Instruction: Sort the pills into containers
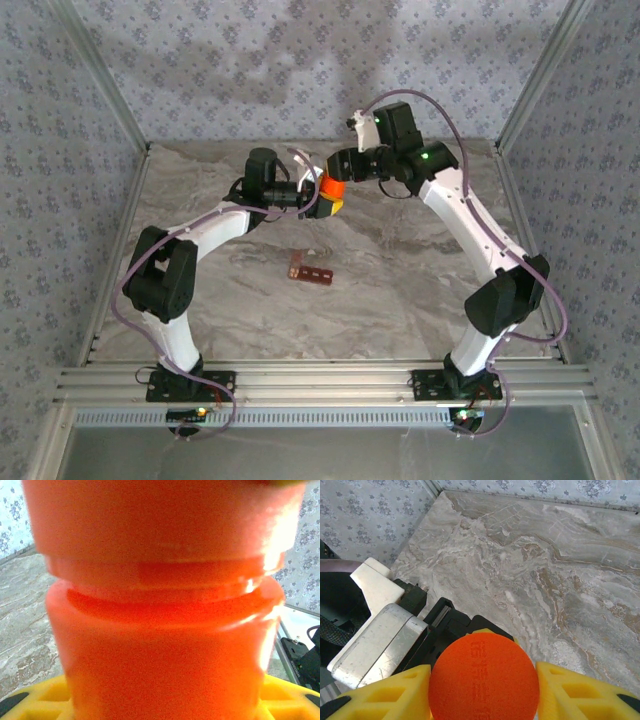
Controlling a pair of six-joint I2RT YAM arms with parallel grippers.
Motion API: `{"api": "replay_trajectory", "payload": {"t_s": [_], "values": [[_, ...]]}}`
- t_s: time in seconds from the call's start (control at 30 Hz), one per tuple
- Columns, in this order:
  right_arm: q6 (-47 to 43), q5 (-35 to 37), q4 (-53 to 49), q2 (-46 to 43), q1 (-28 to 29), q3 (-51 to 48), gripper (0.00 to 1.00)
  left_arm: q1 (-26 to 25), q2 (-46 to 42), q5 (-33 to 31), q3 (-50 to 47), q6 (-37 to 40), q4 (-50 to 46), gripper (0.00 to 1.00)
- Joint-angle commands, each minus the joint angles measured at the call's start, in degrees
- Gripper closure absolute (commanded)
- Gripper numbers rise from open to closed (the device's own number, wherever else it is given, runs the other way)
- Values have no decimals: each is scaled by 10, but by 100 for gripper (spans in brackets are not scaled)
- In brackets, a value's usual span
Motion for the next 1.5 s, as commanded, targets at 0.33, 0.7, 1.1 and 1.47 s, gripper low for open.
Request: {"api": "replay_trajectory", "payload": {"t_s": [0.33, 0.7, 1.1, 1.47], "values": [[18, -98, -49, -24, -48, 22, 22, -10, -5, 15, 13, -1, 70, 100], [-111, -203, -55, -81, -118, -11, 15, -8, -9, 36, 18, 2, 60, 100], [-244, -231, -123, -10, -115, 55, 15, -11, -7, 80, 41, 14, 8, 100], [-251, -230, -149, 36, -89, 106, 19, -14, -4, 83, 46, 23, -8, 100]]}}
